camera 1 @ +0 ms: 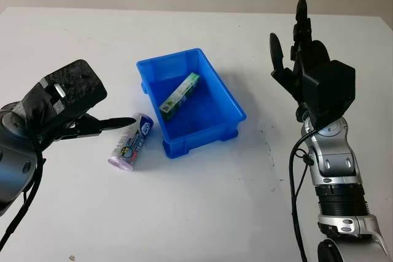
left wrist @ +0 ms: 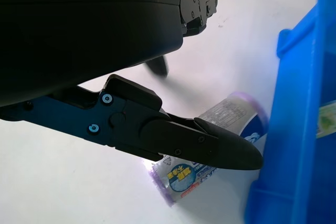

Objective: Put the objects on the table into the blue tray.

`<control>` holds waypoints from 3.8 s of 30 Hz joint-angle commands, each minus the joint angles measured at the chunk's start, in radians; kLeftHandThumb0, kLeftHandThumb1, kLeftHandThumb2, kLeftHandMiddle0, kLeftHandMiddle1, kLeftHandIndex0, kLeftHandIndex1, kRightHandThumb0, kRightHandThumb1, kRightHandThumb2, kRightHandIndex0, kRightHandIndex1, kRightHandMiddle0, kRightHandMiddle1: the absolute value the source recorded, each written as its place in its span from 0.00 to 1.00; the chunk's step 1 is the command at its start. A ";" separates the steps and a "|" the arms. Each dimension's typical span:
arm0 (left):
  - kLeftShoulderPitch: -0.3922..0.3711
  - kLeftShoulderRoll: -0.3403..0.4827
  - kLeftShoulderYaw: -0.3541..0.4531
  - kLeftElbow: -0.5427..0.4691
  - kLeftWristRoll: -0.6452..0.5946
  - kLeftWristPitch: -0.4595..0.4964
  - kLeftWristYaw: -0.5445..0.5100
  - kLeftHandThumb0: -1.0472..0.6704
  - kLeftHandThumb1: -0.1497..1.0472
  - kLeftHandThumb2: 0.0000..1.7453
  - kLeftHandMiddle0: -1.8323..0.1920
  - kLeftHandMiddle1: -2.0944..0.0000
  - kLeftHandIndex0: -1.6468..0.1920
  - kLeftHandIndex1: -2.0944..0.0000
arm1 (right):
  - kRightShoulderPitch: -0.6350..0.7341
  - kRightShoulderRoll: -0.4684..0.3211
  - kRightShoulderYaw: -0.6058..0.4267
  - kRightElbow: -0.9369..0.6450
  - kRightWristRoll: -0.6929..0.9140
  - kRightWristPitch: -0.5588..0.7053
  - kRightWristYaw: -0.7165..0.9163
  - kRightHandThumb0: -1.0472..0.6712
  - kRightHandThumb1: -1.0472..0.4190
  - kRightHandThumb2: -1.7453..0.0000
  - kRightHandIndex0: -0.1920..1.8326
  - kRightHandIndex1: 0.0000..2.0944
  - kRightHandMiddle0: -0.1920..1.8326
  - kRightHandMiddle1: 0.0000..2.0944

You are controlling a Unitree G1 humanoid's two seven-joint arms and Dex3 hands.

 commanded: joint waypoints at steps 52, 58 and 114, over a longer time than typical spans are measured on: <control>0.097 0.123 -0.370 0.097 0.486 -0.659 -0.117 0.19 1.00 0.17 0.90 0.82 0.96 0.97 | 0.018 0.057 -0.053 -0.003 0.077 -0.120 -0.025 0.21 0.00 0.68 0.00 0.00 0.00 0.00; 0.170 0.101 -0.312 0.140 0.584 -0.873 -0.114 0.19 1.00 0.20 0.64 0.01 0.83 0.05 | 0.014 0.048 -0.055 -0.001 0.068 -0.127 -0.031 0.21 0.00 0.69 0.00 0.00 0.00 0.00; 0.013 -0.146 0.087 0.513 0.818 -1.380 0.352 0.58 1.00 0.08 0.74 0.00 0.95 0.00 | 0.006 0.011 -0.075 0.040 0.074 -0.179 0.028 0.21 0.00 0.71 0.00 0.00 0.00 0.00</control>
